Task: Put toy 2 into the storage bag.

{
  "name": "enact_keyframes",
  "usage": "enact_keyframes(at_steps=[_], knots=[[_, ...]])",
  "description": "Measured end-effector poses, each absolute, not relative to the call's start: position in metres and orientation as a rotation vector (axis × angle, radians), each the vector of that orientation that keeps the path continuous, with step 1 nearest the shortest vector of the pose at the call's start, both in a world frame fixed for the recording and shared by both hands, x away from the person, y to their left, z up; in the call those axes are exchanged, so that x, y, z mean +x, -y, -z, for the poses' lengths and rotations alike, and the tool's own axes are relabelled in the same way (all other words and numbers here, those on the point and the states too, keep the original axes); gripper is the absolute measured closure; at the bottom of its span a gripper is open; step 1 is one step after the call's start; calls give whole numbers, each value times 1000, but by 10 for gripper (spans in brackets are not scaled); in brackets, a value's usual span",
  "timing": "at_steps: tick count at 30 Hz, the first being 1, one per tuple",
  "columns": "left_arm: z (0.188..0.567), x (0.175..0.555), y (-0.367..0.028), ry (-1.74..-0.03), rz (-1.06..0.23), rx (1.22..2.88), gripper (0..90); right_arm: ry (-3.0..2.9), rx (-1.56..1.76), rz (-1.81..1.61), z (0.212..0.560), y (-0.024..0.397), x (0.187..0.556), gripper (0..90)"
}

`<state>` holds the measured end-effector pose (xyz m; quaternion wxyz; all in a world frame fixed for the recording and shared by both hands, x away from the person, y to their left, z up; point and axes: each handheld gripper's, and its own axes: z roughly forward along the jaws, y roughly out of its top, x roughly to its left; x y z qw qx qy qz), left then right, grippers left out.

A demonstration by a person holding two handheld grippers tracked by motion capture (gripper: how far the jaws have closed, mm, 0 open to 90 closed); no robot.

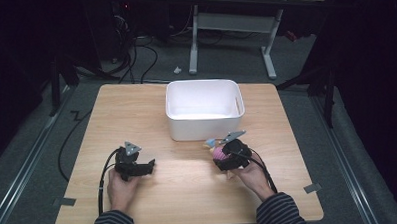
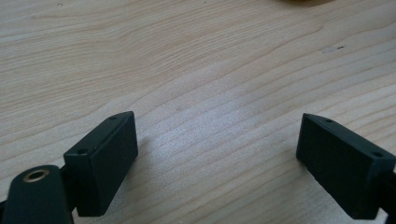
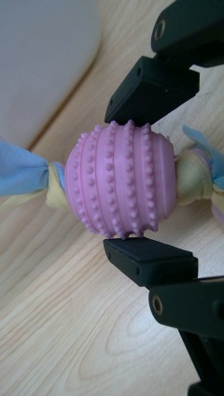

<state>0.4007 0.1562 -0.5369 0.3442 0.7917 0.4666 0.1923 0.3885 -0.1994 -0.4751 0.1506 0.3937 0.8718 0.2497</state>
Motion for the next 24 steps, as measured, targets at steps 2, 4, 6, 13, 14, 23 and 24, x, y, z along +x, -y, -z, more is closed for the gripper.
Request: enact_keyframes(at_steps=[2,4,6,13,14,23,24], knots=[[537,401,-156,-1208,-499,2058,129,-2492,1120,-761,469,202,387,347],[537,401,-156,-1208,-498,2058,129,-2481,1117,-797,463,205,383,347],[537,401,-156,-1210,-500,2056,133,-2485,1103,-799,458,207,377,348],[537,400,-155,-1205,-511,2058,150,-2483,1131,-900,446,219,372,352],[537,400,-155,-1202,-510,2059,153,-2490,1143,-915,446,222,373,352],[537,400,-155,-1204,-507,2055,153,-2522,1140,-941,435,232,368,353],[537,400,-155,-1205,-506,2054,155,-2528,1141,-934,432,233,367,354]])
